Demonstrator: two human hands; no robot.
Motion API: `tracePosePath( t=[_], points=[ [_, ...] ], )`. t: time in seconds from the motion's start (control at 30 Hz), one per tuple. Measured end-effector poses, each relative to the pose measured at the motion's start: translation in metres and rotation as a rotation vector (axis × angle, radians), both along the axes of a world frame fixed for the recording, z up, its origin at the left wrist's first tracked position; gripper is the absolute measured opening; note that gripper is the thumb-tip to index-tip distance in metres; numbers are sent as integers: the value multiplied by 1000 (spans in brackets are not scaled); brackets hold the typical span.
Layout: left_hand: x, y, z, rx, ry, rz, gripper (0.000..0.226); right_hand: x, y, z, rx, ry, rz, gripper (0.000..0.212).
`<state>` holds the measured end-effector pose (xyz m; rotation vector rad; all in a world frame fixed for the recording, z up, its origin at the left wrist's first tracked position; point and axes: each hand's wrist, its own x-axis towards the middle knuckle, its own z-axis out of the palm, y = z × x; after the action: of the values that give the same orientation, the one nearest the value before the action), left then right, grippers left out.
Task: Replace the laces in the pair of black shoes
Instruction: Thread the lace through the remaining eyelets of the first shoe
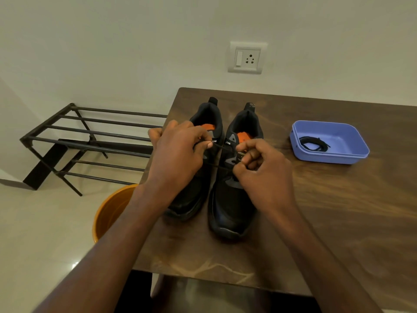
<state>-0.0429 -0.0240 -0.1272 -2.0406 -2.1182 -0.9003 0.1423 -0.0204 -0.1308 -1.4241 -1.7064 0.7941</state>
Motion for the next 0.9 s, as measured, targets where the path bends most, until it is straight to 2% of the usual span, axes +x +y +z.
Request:
tracePosePath(
  t=[0.1, 0.13, 0.27, 0.37, 0.47, 0.57, 0.63, 0.7, 0.73, 0.83, 0.9],
  points=[
    [1, -2, 6, -45, 8, 53, 7, 10, 2, 8, -56, 92, -42, 34],
    [3, -3, 8, -62, 11, 64, 7, 13, 3, 11, -107, 193, -53, 34],
    [9, -6, 12, -127, 67, 122, 12, 29, 6, 22, -419, 797, -1, 25],
    [11, -7, 14, -199, 117, 154, 15, 53, 15, 27, -411, 991, -77, 15],
    [13, -8, 12, -203, 131, 130, 31, 72, 22, 26, -148, 829, -251, 12],
    [25, -10, 17, -4, 6, -10, 36, 72, 22, 25, 55, 656, -192, 10],
    [45, -14, 21, 51, -211, -205, 32, 62, 16, 26, 152, 579, -26, 9],
    [66, -19, 23, -48, -491, -433, 34, 49, 7, 30, 217, 496, 136, 11],
    [71, -21, 21, -97, -562, -492, 33, 45, 4, 31, 238, 463, 182, 12],
    [61, -16, 14, -100, -477, -442, 15, 48, 5, 30, 306, 368, 127, 13],
    [47, -13, 10, -101, -502, -366, 15, 60, 14, 26, 289, 365, 42, 11]
  ],
)
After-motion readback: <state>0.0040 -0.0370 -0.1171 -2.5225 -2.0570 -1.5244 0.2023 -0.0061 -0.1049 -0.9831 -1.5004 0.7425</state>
